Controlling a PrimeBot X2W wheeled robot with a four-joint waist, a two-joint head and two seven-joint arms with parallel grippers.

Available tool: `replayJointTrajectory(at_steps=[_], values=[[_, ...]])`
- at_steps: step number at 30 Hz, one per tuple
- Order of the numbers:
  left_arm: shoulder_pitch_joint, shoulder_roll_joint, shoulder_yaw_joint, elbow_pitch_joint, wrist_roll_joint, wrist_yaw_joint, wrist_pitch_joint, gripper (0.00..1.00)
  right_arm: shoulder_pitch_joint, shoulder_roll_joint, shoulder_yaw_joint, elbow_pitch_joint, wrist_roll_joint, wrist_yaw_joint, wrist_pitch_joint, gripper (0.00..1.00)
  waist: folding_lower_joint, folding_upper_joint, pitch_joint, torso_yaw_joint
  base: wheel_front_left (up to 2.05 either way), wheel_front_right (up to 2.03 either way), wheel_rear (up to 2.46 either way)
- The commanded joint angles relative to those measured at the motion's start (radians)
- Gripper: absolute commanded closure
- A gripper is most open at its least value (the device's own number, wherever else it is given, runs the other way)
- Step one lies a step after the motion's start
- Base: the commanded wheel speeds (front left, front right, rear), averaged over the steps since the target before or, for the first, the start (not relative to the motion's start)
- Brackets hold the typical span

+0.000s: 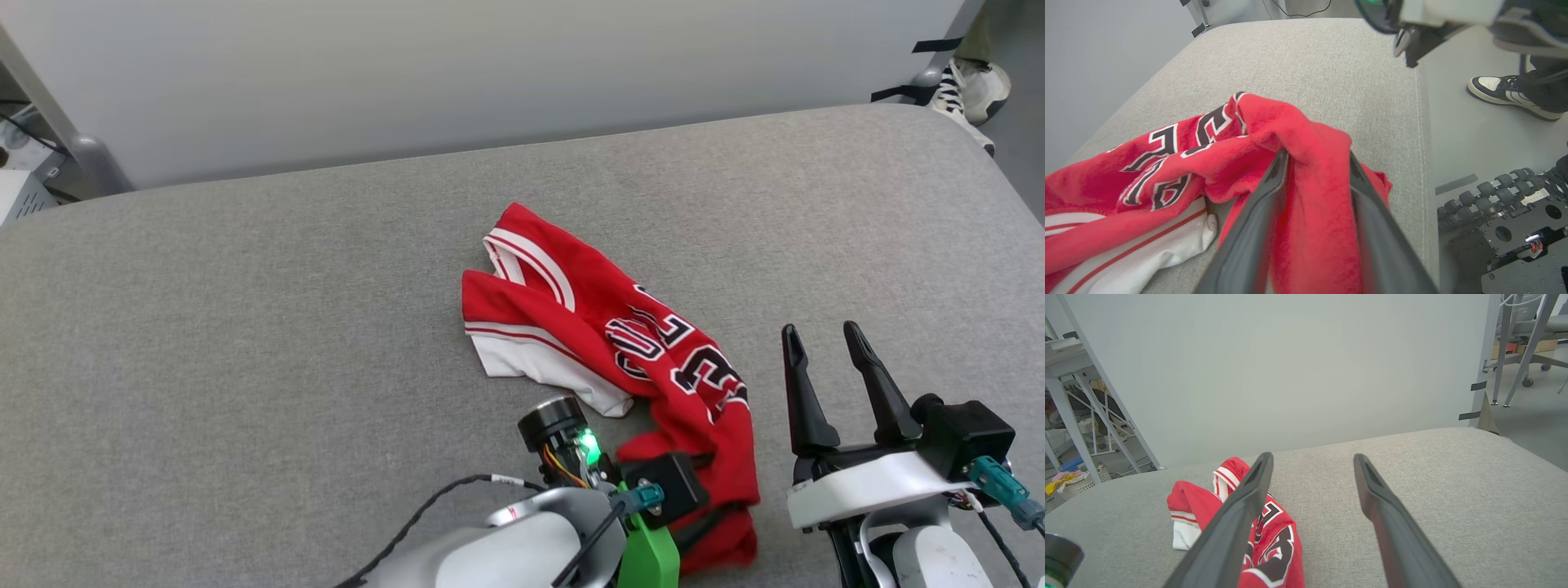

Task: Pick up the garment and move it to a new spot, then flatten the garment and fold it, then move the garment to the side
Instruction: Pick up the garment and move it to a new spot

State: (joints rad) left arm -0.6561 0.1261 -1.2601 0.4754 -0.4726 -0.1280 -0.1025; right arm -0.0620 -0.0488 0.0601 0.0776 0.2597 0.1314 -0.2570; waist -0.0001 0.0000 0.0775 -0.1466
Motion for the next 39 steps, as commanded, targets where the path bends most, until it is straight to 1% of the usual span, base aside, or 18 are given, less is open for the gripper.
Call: replayJointTrajectory(at_steps=[1, 5, 7, 10, 12, 15, 20, 23, 26, 29, 31, 35, 39], values=[[0.017, -0.014, -0.004, 0.019, -0.011, -0.002, -0.008, 0.00, 0.000, -0.001, 0.001, 0.005, -0.001, -0.001, -0.005, 0.00, 0.0001, 0.0000, -0.001, 0.008, 0.00, 0.00, 0.00], [0.021, -0.029, -0.009, 0.068, -0.044, -0.002, -0.036, 0.00, 0.005, -0.001, -0.002, 0.011, 0.002, -0.001, -0.005, 0.00, 0.0001, 0.0000, -0.017, 0.032, 0.00, 0.00, 0.00], [0.020, -0.025, -0.001, 0.091, -0.065, -0.002, -0.056, 0.00, 0.013, -0.001, -0.005, 0.015, 0.000, -0.001, -0.005, 0.00, 0.0001, 0.0000, -0.033, 0.051, 0.00, 0.00, 0.00], [0.018, -0.002, 0.043, 0.117, -0.101, 0.005, -0.089, 0.00, 0.023, -0.001, -0.008, 0.014, -0.012, -0.001, -0.005, 0.00, 0.0001, 0.0000, -0.058, 0.081, 0.00, 0.00, 0.00], [0.018, 0.019, 0.080, 0.123, -0.120, 0.025, -0.109, 0.00, 0.029, -0.001, -0.015, 0.012, -0.020, -0.001, -0.005, 0.00, 0.0001, 0.0000, -0.071, 0.102, 0.00, 0.00, 0.00], [0.028, 0.061, 0.150, 0.114, -0.154, 0.066, -0.135, 0.00, 0.040, -0.001, -0.025, 0.005, -0.031, -0.001, -0.005, 0.00, 0.0001, 0.0000, -0.089, 0.134, 0.00, 0.00, 0.00], [0.071, 0.137, 0.273, 0.056, -0.200, 0.130, -0.156, 0.00, 0.058, -0.001, -0.025, -0.003, -0.044, -0.001, -0.005, 0.00, 0.0001, 0.0000, -0.106, 0.170, 0.00, 0.00, 0.00], [0.128, 0.180, 0.382, -0.031, -0.206, 0.180, -0.158, 0.00, 0.070, -0.001, -0.027, -0.011, -0.043, -0.001, -0.005, 0.00, 0.0001, 0.0000, -0.116, 0.184, 0.00, 0.00, 0.00], [0.221, 0.203, 0.504, -0.139, -0.193, 0.221, -0.159, 0.00, 0.084, -0.001, -0.026, -0.014, -0.040, -0.001, -0.005, 0.00, 0.0001, 0.0000, -0.123, 0.191, 0.00, 0.00, 0.00], [0.337, 0.203, 0.617, -0.248, -0.161, 0.244, -0.159, 0.00, 0.096, -0.001, -0.021, -0.015, -0.034, -0.001, -0.005, 0.00, 0.0001, 0.0000, -0.127, 0.194, 0.00, 0.00, 0.00], [0.407, 0.194, 0.667, -0.298, -0.136, 0.248, -0.159, 0.00, 0.104, -0.001, -0.025, -0.020, -0.033, -0.001, -0.005, 0.00, 0.0001, 0.0000, -0.128, 0.196, 0.00, 0.00, 0.00], [0.512, 0.164, 0.732, -0.341, -0.098, 0.234, -0.159, 0.00, 0.119, -0.001, -0.029, -0.026, -0.036, -0.001, -0.005, 0.00, 0.0001, 0.0000, -0.130, 0.198, 0.00, 0.00, 0.00], [0.570, 0.134, 0.772, -0.345, -0.052, 0.213, -0.159, 0.00, 0.124, -0.001, -0.027, -0.028, -0.035, -0.001, -0.005, 0.00, 0.0001, 0.0000, -0.132, 0.196, 0.00, 0.00, 0.00]])
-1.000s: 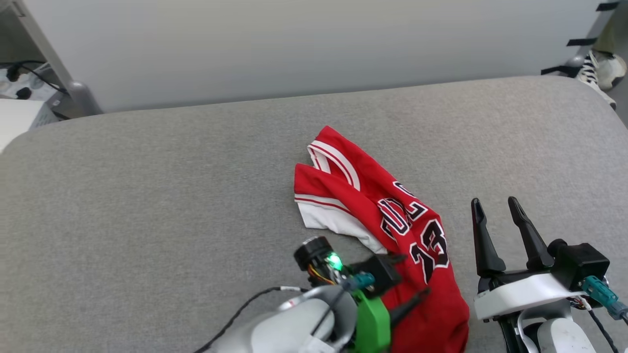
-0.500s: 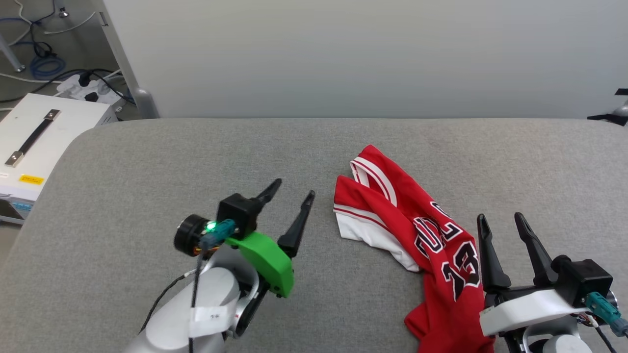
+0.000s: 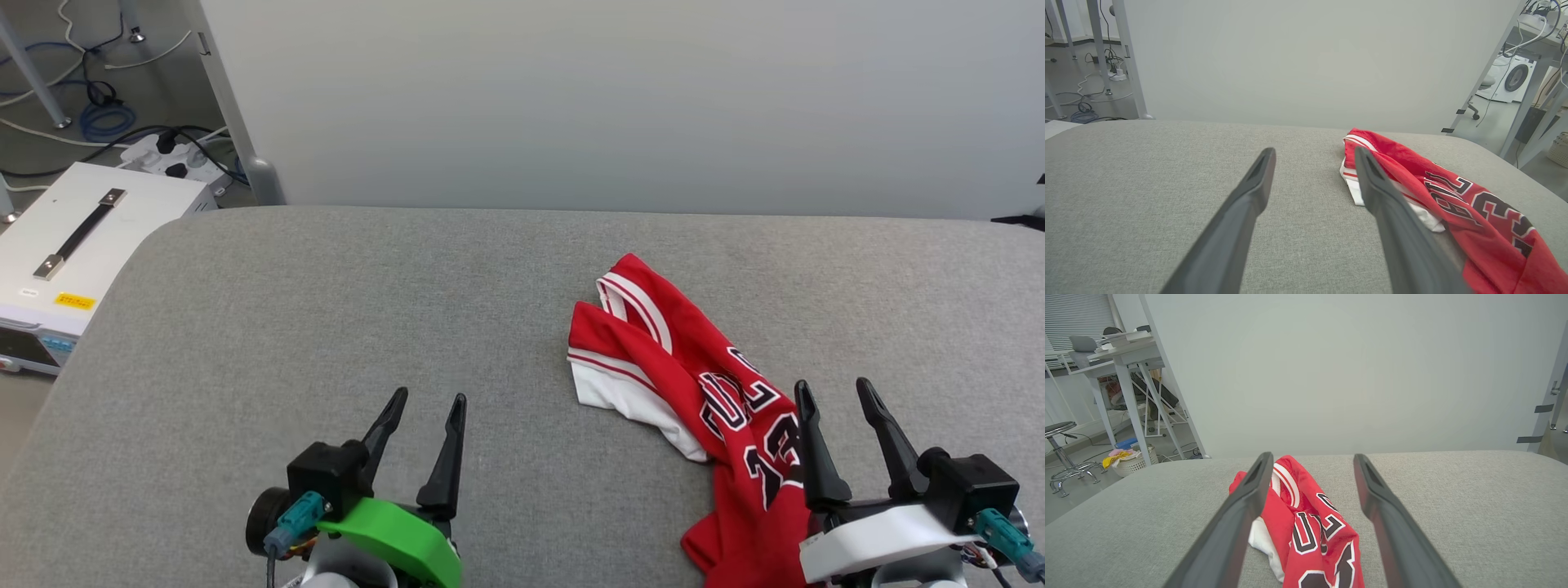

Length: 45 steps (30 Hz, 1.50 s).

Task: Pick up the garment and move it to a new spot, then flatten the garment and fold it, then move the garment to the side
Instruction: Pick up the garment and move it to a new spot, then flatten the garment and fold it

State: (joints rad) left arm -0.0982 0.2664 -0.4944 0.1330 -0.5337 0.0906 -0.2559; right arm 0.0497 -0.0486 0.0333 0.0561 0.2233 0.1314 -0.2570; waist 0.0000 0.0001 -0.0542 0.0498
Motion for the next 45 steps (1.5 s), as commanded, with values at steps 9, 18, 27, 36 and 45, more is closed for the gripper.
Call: replayJointTrajectory(at_steps=[9, 18, 27, 36, 45], values=[[0.051, -0.068, 0.047, 0.022, 0.104, -0.052, -0.006, 0.00, 0.011, -0.002, 0.012, -0.007, 0.011, -0.001, -0.005, 0.00, 0.0000, -0.0001, -0.001, -0.011, 0.00, 0.00, 0.00], [0.019, -0.097, 0.075, 0.075, 0.129, -0.079, 0.003, 0.00, -0.003, -0.002, 0.024, -0.017, -0.001, -0.001, -0.005, 0.00, 0.0000, -0.0001, 0.050, -0.045, 0.00, 0.00, 0.00], [-0.246, -0.098, 0.018, 0.166, 0.080, -0.110, 0.451, 0.00, -0.061, -0.002, 0.051, -0.027, -0.020, -0.001, -0.005, 0.00, 0.0000, -0.0001, 0.205, -0.118, 0.00, 0.00, 0.00], [-0.404, -0.127, 0.037, 0.259, 0.018, -0.080, 0.677, 0.00, -0.108, -0.002, 0.075, -0.034, -0.013, -0.001, -0.005, 0.00, 0.0000, -0.0001, 0.302, -0.182, 0.00, 0.00, 0.00], [-0.486, -0.147, 0.022, 0.363, 0.027, -0.077, 0.682, 0.00, -0.136, -0.002, 0.091, -0.029, 0.001, -0.001, -0.005, 0.00, 0.0000, -0.0001, 0.341, -0.221, 0.00, 0.00, 0.00]])
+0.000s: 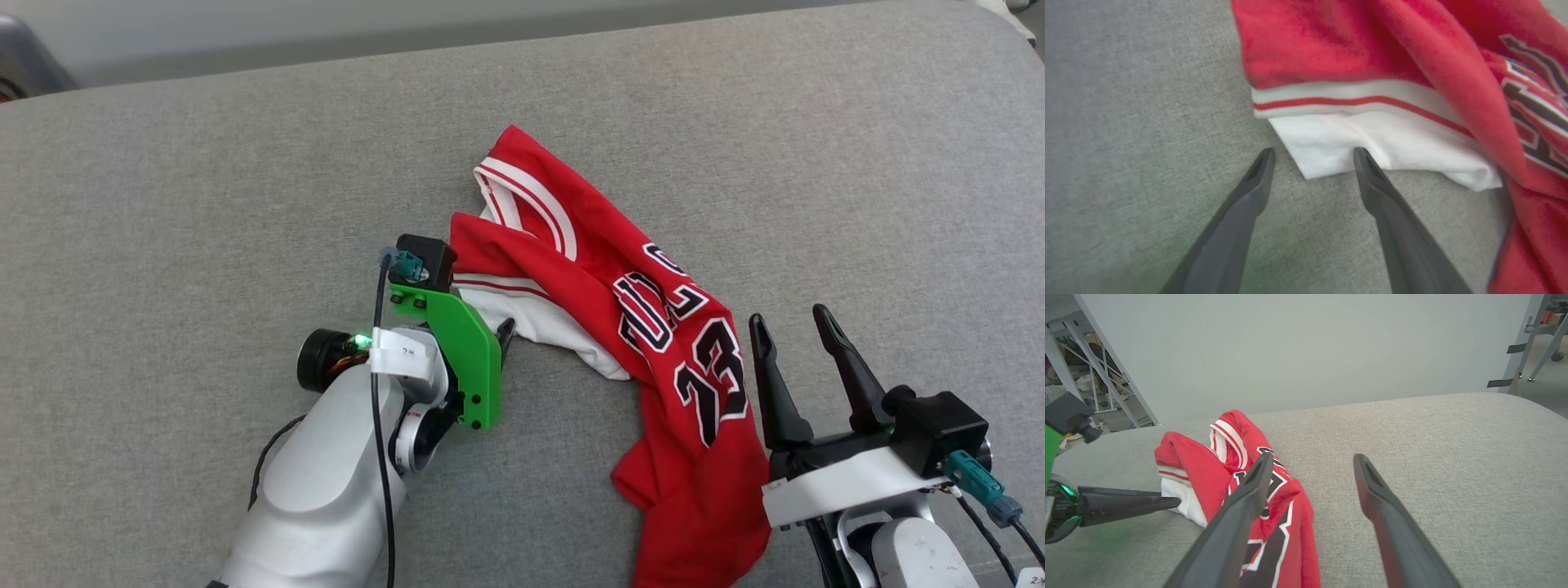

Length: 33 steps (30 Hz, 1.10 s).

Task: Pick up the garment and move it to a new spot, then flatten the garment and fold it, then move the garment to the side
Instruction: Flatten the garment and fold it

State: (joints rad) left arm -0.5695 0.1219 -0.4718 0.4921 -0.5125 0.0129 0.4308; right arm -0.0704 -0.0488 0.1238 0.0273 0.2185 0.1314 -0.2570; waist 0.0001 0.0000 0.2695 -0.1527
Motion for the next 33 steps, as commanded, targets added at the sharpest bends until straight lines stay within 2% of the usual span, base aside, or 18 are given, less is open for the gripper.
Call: replayJointTrajectory(at_steps=[1, 2, 3, 4, 5, 13, 20, 24, 29, 33], values=[[-0.017, -0.004, -0.007, 0.019, 0.008, -0.003, -0.003, 0.00, -0.017, -0.001, 0.001, 0.001, 0.007, -0.001, -0.005, 0.00, -0.0001, 0.0000, 0.019, -0.021, 0.00, 0.00, 0.00], [-0.017, -0.005, -0.013, 0.031, 0.009, -0.007, -0.001, 0.00, -0.018, -0.001, 0.002, 0.001, 0.008, -0.001, -0.005, 0.00, -0.0001, 0.0000, 0.021, -0.022, 0.00, 0.00, 0.00], [-0.016, -0.006, -0.021, 0.046, 0.010, -0.013, 0.003, 0.07, -0.019, -0.001, 0.002, 0.001, 0.010, -0.001, -0.005, 0.00, -0.0001, 0.0000, 0.022, -0.023, 0.00, 0.00, 0.00], [-0.015, -0.007, -0.028, 0.059, 0.010, -0.020, 0.002, 0.87, -0.019, -0.001, 0.001, 0.001, 0.011, -0.001, -0.005, 0.00, -0.0001, 0.0000, 0.023, -0.023, 0.00, 0.00, 0.00], [-0.014, -0.009, -0.028, 0.066, 0.005, -0.028, -0.005, 1.00, -0.019, -0.001, 0.000, 0.001, 0.012, -0.001, -0.005, 0.00, -0.0001, 0.0000, 0.024, -0.022, 0.00, 0.00, 0.00], [0.029, 0.011, -0.013, 0.114, -0.015, -0.062, -0.106, 1.00, -0.009, -0.001, -0.020, 0.018, 0.008, -0.001, -0.005, 0.00, -0.0001, 0.0000, -0.031, 0.018, 0.00, 0.00, 0.00], [0.100, 0.071, 0.014, 0.032, -0.031, -0.061, -0.153, 1.00, 0.022, -0.001, -0.026, 0.038, 0.012, -0.001, -0.005, 0.00, -0.0001, 0.0000, -0.136, 0.088, 0.00, 0.00, 0.00], [0.135, 0.146, 0.051, -0.064, -0.042, -0.039, -0.127, 1.00, 0.042, -0.001, -0.029, 0.046, 0.017, -0.001, -0.005, 0.00, -0.0001, 0.0000, -0.177, 0.125, 0.00, 0.00, 0.00], [0.179, 0.271, 0.118, -0.172, -0.058, 0.000, -0.064, 1.00, 0.056, -0.001, -0.023, 0.050, 0.019, -0.001, -0.005, 0.00, -0.0001, 0.0000, -0.195, 0.152, 0.00, 0.00, 0.00], [0.233, 0.343, 0.181, -0.197, -0.111, 0.025, 0.005, 1.00, 0.059, -0.001, -0.021, 0.053, 0.020, -0.001, -0.005, 0.00, -0.0001, 0.0000, -0.195, 0.157, 0.00, 0.00, 0.00]])
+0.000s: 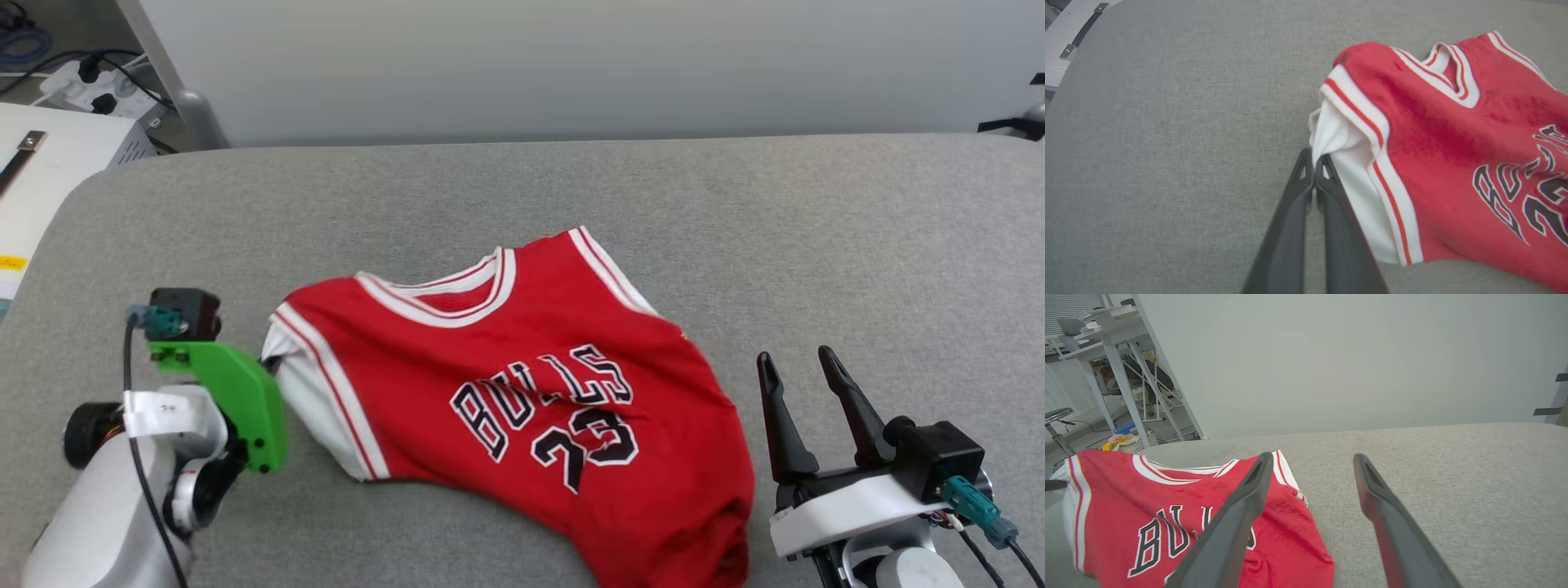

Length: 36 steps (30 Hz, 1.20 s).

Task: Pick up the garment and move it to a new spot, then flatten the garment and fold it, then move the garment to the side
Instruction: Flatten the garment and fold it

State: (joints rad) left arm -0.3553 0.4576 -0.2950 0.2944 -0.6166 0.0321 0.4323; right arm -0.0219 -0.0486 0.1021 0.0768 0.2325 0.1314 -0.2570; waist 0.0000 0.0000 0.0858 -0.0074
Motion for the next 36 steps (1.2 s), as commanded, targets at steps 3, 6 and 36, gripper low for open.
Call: replayJointTrajectory(at_steps=[3, 6, 36], values=[[0.051, 0.049, 0.029, 0.008, -0.016, 0.022, 0.026, 1.00, 0.009, -0.002, 0.003, 0.009, 0.002, -0.001, -0.005, 0.00, 0.0000, 0.0000, -0.003, 0.009, 0.00, 0.00, 0.00], [0.074, 0.052, 0.033, 0.023, -0.022, 0.033, 0.027, 1.00, 0.006, -0.002, -0.001, 0.015, -0.003, -0.001, -0.005, 0.00, 0.0000, 0.0000, 0.004, 0.009, 0.00, 0.00, 0.00], [0.155, -0.196, -0.084, -0.159, 0.228, -0.008, -0.693, 0.00, -0.291, -0.280, 0.110, 0.117, 0.155, -0.001, 0.751, 0.00, 0.0000, 0.0000, 0.023, 0.304, 0.00, 0.00, 0.00]])
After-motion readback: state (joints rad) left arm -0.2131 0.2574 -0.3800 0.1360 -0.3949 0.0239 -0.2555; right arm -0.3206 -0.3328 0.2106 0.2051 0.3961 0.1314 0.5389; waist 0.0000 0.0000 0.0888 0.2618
